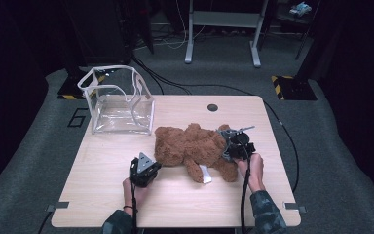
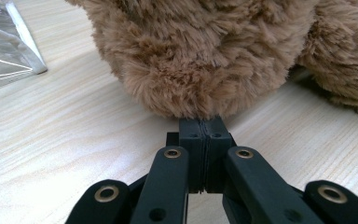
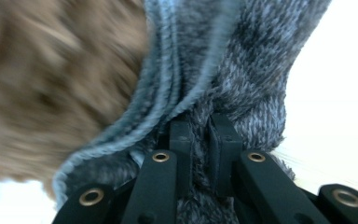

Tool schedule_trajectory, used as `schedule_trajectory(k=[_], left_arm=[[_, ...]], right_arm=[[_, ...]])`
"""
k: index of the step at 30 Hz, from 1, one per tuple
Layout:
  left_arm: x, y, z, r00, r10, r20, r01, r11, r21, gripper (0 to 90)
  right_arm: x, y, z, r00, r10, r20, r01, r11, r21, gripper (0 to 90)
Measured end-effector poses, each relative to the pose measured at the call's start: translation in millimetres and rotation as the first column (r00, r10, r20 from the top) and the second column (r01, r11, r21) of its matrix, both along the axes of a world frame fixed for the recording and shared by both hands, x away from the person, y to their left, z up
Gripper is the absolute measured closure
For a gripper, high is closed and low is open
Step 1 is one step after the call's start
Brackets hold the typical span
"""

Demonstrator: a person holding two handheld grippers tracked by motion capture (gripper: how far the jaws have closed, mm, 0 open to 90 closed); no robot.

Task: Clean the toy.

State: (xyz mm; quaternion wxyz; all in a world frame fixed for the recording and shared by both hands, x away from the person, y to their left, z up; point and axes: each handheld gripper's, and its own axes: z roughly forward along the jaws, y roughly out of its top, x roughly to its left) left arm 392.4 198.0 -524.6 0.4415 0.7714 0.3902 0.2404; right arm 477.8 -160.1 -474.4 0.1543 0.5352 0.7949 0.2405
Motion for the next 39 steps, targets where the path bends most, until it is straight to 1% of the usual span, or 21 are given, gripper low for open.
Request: schedule_trajectory(k=[1,4,7,8,9,11,12,13,15,16,18,19,20,23,24,26,28,32,33,38,39], left_arm=[[0.0,0.7,0.7,0.9999,-0.007,-0.01,0.007,1.0,0.003,89.0],[0.1,0.8,0.5,1.0,-0.005,-0.008,0.005,1.0,0.0,89.0],[0.3,0.5,0.5,1.0,-0.003,-0.008,0.003,1.0,0.002,88.8],[0.4,0.1,0.1,1.0,0.004,-0.004,-0.004,1.0,0.0,88.4],[0.5,0.1,0.2,1.0,0.007,-0.005,-0.007,1.0,0.003,87.4],[0.8,0.1,0.6,0.9999,0.007,-0.01,-0.007,0.9999,0.013,82.1],[0.9,-0.6,0.5,0.9998,0.017,-0.013,-0.017,0.9997,0.019,78.8],[1.1,-0.8,0.2,0.9995,0.028,-0.011,-0.028,0.9992,0.028,73.2],[0.8,0.4,0.8,0.999,0.035,-0.027,-0.034,0.999,0.027,62.6],[0.0,1.4,1.9,0.9987,0.042,-0.028,-0.041,0.9988,0.025,56.6],[-2.7,2.6,3.8,0.9974,0.055,-0.047,-0.056,0.9983,-0.013,46.3],[-5.2,1.3,4.7,0.9963,0.059,-0.062,-0.06,0.998,-0.021,41.1],[-6.5,0.0,5.2,0.9961,0.052,-0.072,-0.053,0.9985,-0.016,36.9],[-14.8,-11.4,9.3,0.9959,0.03,-0.086,-0.029,0.9995,0.009,29.2],[-16.8,-15.0,10.5,0.9961,0.026,-0.084,-0.025,0.9997,0.008,27.4],[-21.9,-24.8,15.5,0.9962,0.0,-0.087,0.003,0.9997,0.025,22.8],[-25.2,-33.7,18.6,0.9956,-0.013,-0.092,0.015,0.9997,0.018,19.1],[-29.9,-54.0,21.3,0.9936,-0.037,-0.107,0.037,0.9993,-0.002,15.2],[-30.4,-57.8,21.6,0.993,-0.044,-0.11,0.045,0.999,0.001,14.4],[-28.6,-84.2,21.8,0.9859,-0.067,-0.153,0.065,0.9976,-0.023,10.1],[-28.4,-91.6,22.0,0.9846,-0.07,-0.161,0.065,0.9974,-0.031,9.2]], right_arm=[[-0.2,-2.9,-1.5,1.0,-0.006,-0.003,0.006,0.9995,-0.029,82.1],[-3.6,-16.9,-5.6,0.9991,-0.036,-0.024,0.035,0.999,-0.027,82.0],[-9.6,-29.3,-5.5,0.9981,-0.058,-0.02,0.058,0.998,-0.025,81.9],[-13.1,-34.7,-3.5,0.9978,-0.066,-0.007,0.066,0.9975,-0.024,81.9],[-16.1,-38.6,-1.4,0.9975,-0.071,0.005,0.071,0.9975,-0.01,81.9],[-23.2,-44.5,4.3,0.9955,-0.094,0.014,0.093,0.9953,0.026,81.9],[-25.1,-47.4,5.8,0.9954,-0.09,0.032,0.089,0.9955,0.033,81.9],[-29.1,-49.5,8.6,0.9944,-0.098,0.041,0.096,0.9943,0.046,81.9],[-34.2,-53.5,11.8,0.9933,-0.099,0.061,0.095,0.9934,0.065,81.9],[-35.7,-54.9,12.6,0.993,-0.094,0.071,0.09,0.9939,0.065,81.9],[-40.1,-57.5,15.0,0.9913,-0.101,0.085,0.094,0.9926,0.076,81.9],[-42.4,-58.6,16.0,0.9911,-0.101,0.087,0.094,0.9921,0.082,81.9],[-44.5,-60.4,16.6,0.9902,-0.104,0.093,0.096,0.9916,0.087,81.9],[-49.2,-63.5,17.6,0.989,-0.106,0.103,0.096,0.9906,0.098,81.9],[-50.8,-64.2,18.1,0.9877,-0.117,0.104,0.107,0.9893,0.1,81.9],[-53.1,-66.9,18.5,0.9873,-0.114,0.111,0.103,0.9892,0.105,81.9],[-56.1,-69.2,19.5,0.9862,-0.129,0.103,0.117,0.9863,0.116,81.9],[-59.3,-76.2,18.0,0.9848,-0.13,0.115,0.116,0.9857,0.122,81.9],[-60.5,-77.4,17.5,0.9844,-0.13,0.118,0.116,0.9855,0.125,81.9],[-64.0,-78.9,14.5,0.9839,-0.143,0.108,0.127,0.982,0.14,81.8],[-63.7,-79.5,12.9,0.9841,-0.136,0.114,0.12,0.9831,0.138,81.8]])
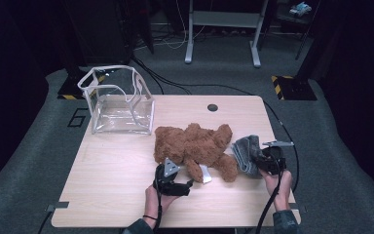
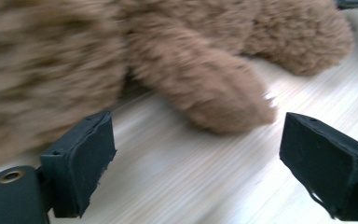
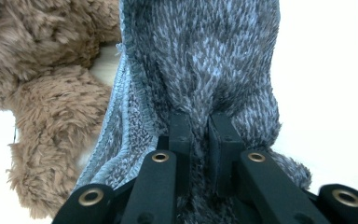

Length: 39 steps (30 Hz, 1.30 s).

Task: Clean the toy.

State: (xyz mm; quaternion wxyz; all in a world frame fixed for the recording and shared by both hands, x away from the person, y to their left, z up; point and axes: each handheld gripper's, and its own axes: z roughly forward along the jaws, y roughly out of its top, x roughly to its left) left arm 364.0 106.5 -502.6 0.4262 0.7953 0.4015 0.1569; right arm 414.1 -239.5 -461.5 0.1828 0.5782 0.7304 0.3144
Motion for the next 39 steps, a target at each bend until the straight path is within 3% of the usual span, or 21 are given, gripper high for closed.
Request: schedule_trajectory(k=[5,9,10,12,19,22,25,39], left_arm=[[4.3,-25.7,-2.1,0.9996,0.007,-0.026,-0.007,1.0,0.002,9.2],[10.1,-32.5,-8.0,0.9986,0.043,-0.032,-0.042,0.9988,0.024,12.9],[13.5,-34.6,-12.6,0.9966,0.072,-0.039,-0.071,0.9969,0.035,15.4],[17.1,-36.4,-16.4,0.995,0.086,-0.052,-0.084,0.9957,0.039,20.9],[19.1,-39.3,-18.4,0.9965,0.08,-0.025,-0.079,0.9957,0.048,48.2],[20.8,-37.1,-13.5,0.9977,0.067,-0.004,-0.067,0.9963,0.055,61.5],[23.3,-32.4,-6.3,0.9987,0.048,0.016,-0.049,0.998,0.041,66.4],[45.6,-22.1,47.5,0.993,-0.061,0.101,0.058,0.9979,0.028,72.3]], right_arm=[[-1.2,2.8,-3.6,1.0,0.0,-0.005,0.0,0.9998,0.017,81.8],[-2.6,4.1,-3.9,1.0,0.005,-0.002,-0.005,0.9998,0.021,81.8],[-2.9,3.8,-4.2,1.0,0.008,0.001,-0.008,0.9998,0.019,81.8],[-3.5,2.0,-5.1,0.9999,0.015,0.005,-0.015,0.9998,0.014,81.8],[-5.4,-2.2,-11.1,1.0,0.002,0.004,-0.002,0.9995,0.033,81.8],[-7.3,-6.0,-13.7,1.0,-0.005,0.006,0.005,0.9993,0.038,81.8],[-10.0,-10.0,-15.0,0.9999,-0.013,0.007,0.013,0.999,0.042,81.8],[-16.1,-11.6,-8.0,0.9987,-0.021,0.047,0.018,0.9977,0.066,81.8]])
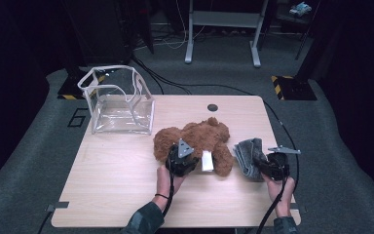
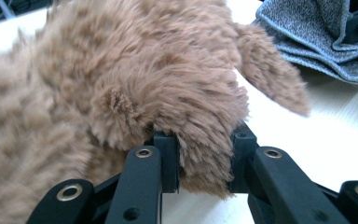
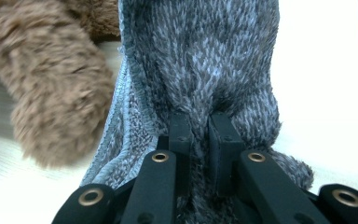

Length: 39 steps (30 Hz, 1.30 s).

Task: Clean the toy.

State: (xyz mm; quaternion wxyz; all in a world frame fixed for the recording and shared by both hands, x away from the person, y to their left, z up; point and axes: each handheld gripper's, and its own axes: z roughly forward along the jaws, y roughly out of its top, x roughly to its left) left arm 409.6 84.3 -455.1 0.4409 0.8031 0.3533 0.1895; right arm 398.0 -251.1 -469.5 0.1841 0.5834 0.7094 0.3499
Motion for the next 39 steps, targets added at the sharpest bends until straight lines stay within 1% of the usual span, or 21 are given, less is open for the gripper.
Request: schedule_trajectory(k=[3,5,8,10,14,15,17,19,21,22,25,27,28,29,30,32,34,35,36,38,39], left_arm=[[7.0,5.2,6.7,1.0,-0.007,0.006,0.007,0.9997,-0.023,72.6],[12.6,10.9,13.3,0.9999,-0.015,-0.005,0.015,0.998,-0.061,72.8],[17.8,16.7,23.7,0.9996,-0.026,0.004,0.027,0.9945,-0.101,73.3],[19.9,20.0,30.0,0.9993,-0.037,0.007,0.038,0.9913,-0.126,73.6],[22.6,24.2,40.4,0.9978,-0.066,0.009,0.067,0.9855,-0.156,73.9],[22.2,24.7,42.0,0.9973,-0.073,0.005,0.072,0.9828,-0.17,74.0],[21.5,26.7,44.4,0.9951,-0.098,0.014,0.099,0.974,-0.204,74.0],[20.3,27.8,47.0,0.9903,-0.138,0.021,0.139,0.9649,-0.223,74.1],[19.7,27.6,49.4,0.9859,-0.165,0.026,0.167,0.9586,-0.231,74.0],[20.6,28.3,49.1,0.9803,-0.196,0.025,0.196,0.9493,-0.246,74.0],[25.3,28.1,44.9,0.9775,-0.211,-0.009,0.204,0.9561,-0.21,73.6],[29.8,28.8,38.7,0.9829,-0.177,-0.05,0.166,0.9695,-0.181,73.3],[31.7,28.7,35.5,0.984,-0.168,-0.061,0.156,0.9753,-0.156,73.0],[33.3,29.5,33.0,0.9876,-0.137,-0.077,0.125,0.9816,-0.144,72.3],[34.3,30.1,32.5,0.9887,-0.125,-0.082,0.113,0.9845,-0.134,72.0],[36.0,30.4,32.2,0.9926,-0.092,-0.079,0.085,0.9921,-0.092,70.8],[37.1,29.2,29.7,0.9922,-0.08,-0.095,0.074,0.9946,-0.074,69.7],[37.2,29.0,28.8,0.9924,-0.073,-0.099,0.066,0.9953,-0.07,68.8],[37.7,28.2,27.3,0.993,-0.072,-0.093,0.066,0.9959,-0.063,68.2],[37.4,27.4,25.9,0.9937,-0.066,-0.09,0.062,0.9969,-0.048,67.4],[37.0,26.6,25.6,0.9947,-0.062,-0.082,0.059,0.9974,-0.041,66.1]], right_arm=[[-0.3,2.7,4.5,1.0,0.002,0.008,-0.002,1.0,0.004,81.8],[0.3,4.6,8.9,0.9998,0.004,0.021,-0.004,1.0,0.006,81.8],[1.7,7.5,17.3,0.9991,0.007,0.042,-0.007,1.0,0.006,81.8],[1.4,10.8,24.3,0.998,0.012,0.063,-0.012,0.9999,0.008,81.8],[-1.4,17.2,42.9,0.9931,0.018,0.116,-0.019,0.9997,0.013,81.8],[-2.1,18.9,49.0,0.9916,0.022,0.128,-0.024,0.9997,0.011,81.8],[-3.3,23.0,60.1,0.9873,0.031,0.156,-0.033,0.9995,0.006,81.8],[-6.0,29.1,74.9,0.9827,0.041,0.181,-0.041,0.9992,-0.004,81.8],[-8.0,32.9,84.6,0.9772,0.052,0.206,-0.05,0.9986,-0.015,81.7],[-9.2,35.1,89.3,0.9748,0.057,0.216,-0.053,0.9983,-0.021,81.7],[-12.2,41.6,100.1,0.969,0.069,0.237,-0.065,0.9976,-0.026,81.7],[-11.5,49.1,104.1,0.9655,0.087,0.245,-0.082,0.9962,-0.029,81.7],[-9.3,54.6,105.1,0.9657,0.098,0.24,-0.094,0.9951,-0.031,81.7],[-6.0,61.7,105.7,0.965,0.113,0.237,-0.108,0.9936,-0.034,81.7],[-0.7,72.4,106.4,0.9639,0.134,0.23,-0.126,0.9908,-0.048,81.7],[8.3,89.9,107.3,0.9602,0.171,0.221,-0.161,0.9851,-0.062,81.7],[20.5,116.8,108.8,0.9541,0.218,0.205,-0.203,0.9746,-0.095,81.6],[26.2,129.0,109.5,0.9486,0.244,0.202,-0.223,0.9674,-0.12,81.6],[30.1,137.8,109.9,0.9461,0.257,0.197,-0.234,0.9632,-0.131,81.6],[42.5,159.5,108.5,0.9404,0.295,0.169,-0.27,0.9501,-0.157,81.7],[49.5,168.7,105.5,0.9414,0.301,0.153,-0.276,0.9472,-0.164,81.7]])
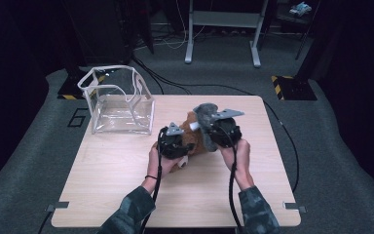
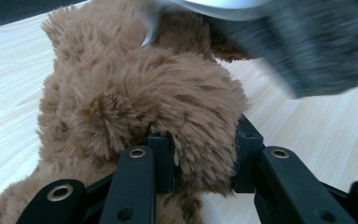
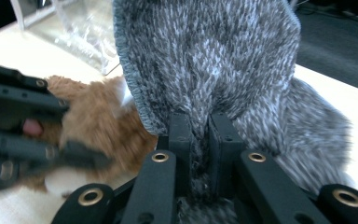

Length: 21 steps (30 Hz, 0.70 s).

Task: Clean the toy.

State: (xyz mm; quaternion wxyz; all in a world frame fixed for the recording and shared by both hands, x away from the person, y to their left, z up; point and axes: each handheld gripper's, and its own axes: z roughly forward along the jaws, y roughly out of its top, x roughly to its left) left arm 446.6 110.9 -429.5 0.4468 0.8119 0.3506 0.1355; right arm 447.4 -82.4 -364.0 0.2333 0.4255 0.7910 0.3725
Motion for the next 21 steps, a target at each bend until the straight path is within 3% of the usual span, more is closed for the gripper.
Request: schedule_trajectory(k=[2,4,7,10,13,15,17,20,21], left_arm=[[-1.0,-0.3,0.0,0.9999,0.007,0.015,-0.007,0.9999,0.015,62.0],[-2.9,1.6,0.4,0.9997,0.012,0.022,-0.013,0.9993,0.036,54.7],[-9.0,5.0,1.4,0.9968,0.05,0.063,-0.052,0.9978,0.041,41.8],[-17.6,10.8,8.1,0.9895,0.093,0.11,-0.098,0.9941,0.045,29.3],[-28.7,20.0,12.7,0.977,0.155,0.147,-0.163,0.9857,0.043,22.7],[-37.5,27.3,10.9,0.9634,0.212,0.165,-0.22,0.9751,0.031,19.2],[-46.3,34.0,6.1,0.9486,0.269,0.166,-0.279,0.9594,0.039,15.6],[-60.4,41.9,-1.7,0.9297,0.327,0.17,-0.337,0.9411,0.032,15.5],[-64.4,43.2,-4.1,0.929,0.332,0.163,-0.341,0.9394,0.032,15.4]], right_arm=[[15.9,11.6,-10.8,0.9988,-0.009,-0.047,0.007,0.9989,-0.046,82.0],[29.0,14.7,-26.5,0.9947,-0.028,-0.099,0.022,0.9979,-0.062,82.3],[35.2,10.4,-39.5,0.9922,-0.042,-0.117,0.036,0.9982,-0.049,82.5],[35.8,6.0,-42.3,0.9902,-0.056,-0.128,0.05,0.9977,-0.045,82.6],[34.6,4.5,-43.2,0.9882,-0.066,-0.138,0.062,0.9975,-0.035,82.6],[35.1,2.9,-43.9,0.9903,-0.059,-0.126,0.055,0.9979,-0.033,82.6],[34.6,3.0,-44.0,0.9908,-0.057,-0.122,0.054,0.998,-0.032,82.5],[32.9,5.2,-44.0,0.9912,-0.069,-0.112,0.066,0.9974,-0.029,82.4],[32.9,5.5,-43.9,0.9913,-0.07,-0.111,0.068,0.9974,-0.026,82.4]])
